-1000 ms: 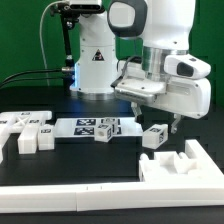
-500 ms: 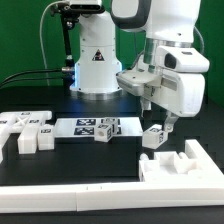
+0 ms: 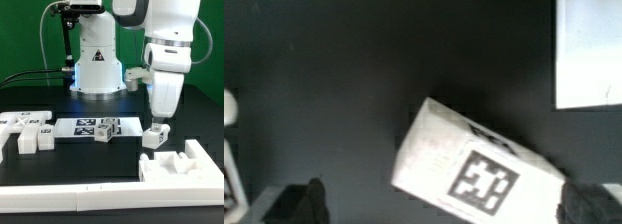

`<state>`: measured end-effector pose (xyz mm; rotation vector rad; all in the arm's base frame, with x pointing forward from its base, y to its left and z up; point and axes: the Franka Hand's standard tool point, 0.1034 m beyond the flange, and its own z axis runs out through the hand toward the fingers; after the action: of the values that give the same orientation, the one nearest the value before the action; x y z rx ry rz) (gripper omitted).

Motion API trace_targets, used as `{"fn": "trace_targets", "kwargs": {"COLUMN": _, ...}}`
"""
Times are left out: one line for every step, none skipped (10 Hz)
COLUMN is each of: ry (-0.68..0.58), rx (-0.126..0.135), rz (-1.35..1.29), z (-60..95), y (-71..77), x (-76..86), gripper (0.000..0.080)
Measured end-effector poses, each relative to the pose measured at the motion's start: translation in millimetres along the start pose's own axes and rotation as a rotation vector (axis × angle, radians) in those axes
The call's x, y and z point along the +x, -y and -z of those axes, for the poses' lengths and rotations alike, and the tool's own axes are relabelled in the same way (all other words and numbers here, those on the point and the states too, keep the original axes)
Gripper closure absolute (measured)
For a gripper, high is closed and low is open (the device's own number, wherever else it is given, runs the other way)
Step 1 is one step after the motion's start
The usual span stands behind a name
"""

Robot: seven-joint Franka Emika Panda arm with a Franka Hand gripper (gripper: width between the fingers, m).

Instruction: Assemble chair

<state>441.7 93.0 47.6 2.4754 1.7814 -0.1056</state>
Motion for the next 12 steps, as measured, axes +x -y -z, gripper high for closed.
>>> {"fn": "trace_targets", "kwargs": {"ry": 0.001, "rx": 0.011, "rz": -0.198, "z": -0.5, "y": 3.2, "x": 2.5, "gripper": 0.0150}}
{"fn": "trace_targets", "kwargs": {"ry": 0.001, "rx": 0.021, "rz": -0.331, "z": -1.6, "y": 7.9, "x": 5.7, "gripper": 0.0150}}
{"fn": "trace_targets", "kwargs": {"ry": -0.024, "rx": 0.016, "rz": -0.363, "z": -2.6, "y": 11.2, "x": 8.4, "gripper": 0.0150}}
{"fn": "trace_targets", "kwargs": {"ry": -0.024, "rx": 0.024, "rz": -0.443, "z": -2.7, "y": 11.4, "x": 8.4, "gripper": 0.0150}}
{"fn": "trace_targets", "kwargs": {"ry": -0.025, "rx": 0.028, "rz": -0.500, "z": -2.6, "y": 11.7, "x": 8.9, "gripper": 0.0150}}
{"fn": "trace_targets", "kwargs": {"ry": -0.020, "rx": 0.043, "rz": -0.585, "z": -1.9, "y": 10.7, "x": 6.9, "gripper": 0.0150}}
{"fn": "trace_targets", "kwargs": {"ry": -0.016, "rx": 0.075, "rz": -0.730, "z": 1.8, "y": 2.9, "x": 3.1, "gripper": 0.0150}}
{"fn": "trace_targets", "kwargs": {"ry": -0.023, "rx": 0.100, "rz": -0.860, "z": 3.8, "y": -3.9, "x": 0.3, "gripper": 0.0150}}
{"fn": "trace_targets", "kwargs": {"ry": -0.019, "rx": 0.131, "rz": -1.026, "z": 3.1, "y": -4.4, "x": -1.8, "gripper": 0.0150}}
{"fn": "trace_targets", "kwargs": {"ry": 0.000, "rx": 0.162, "rz": -1.148, "z": 2.9, "y": -3.7, "x": -2.3, "gripper": 0.0150}}
{"fn": "trace_targets", "kwargs": {"ry": 0.007, "rx": 0.171, "rz": -1.223, "z": 4.4, "y": -5.8, "x": -0.6, "gripper": 0.0150}}
{"fn": "trace_targets", "kwargs": {"ry": 0.011, "rx": 0.174, "rz": -1.281, "z": 4.2, "y": -4.4, "x": 0.7, "gripper": 0.0150}}
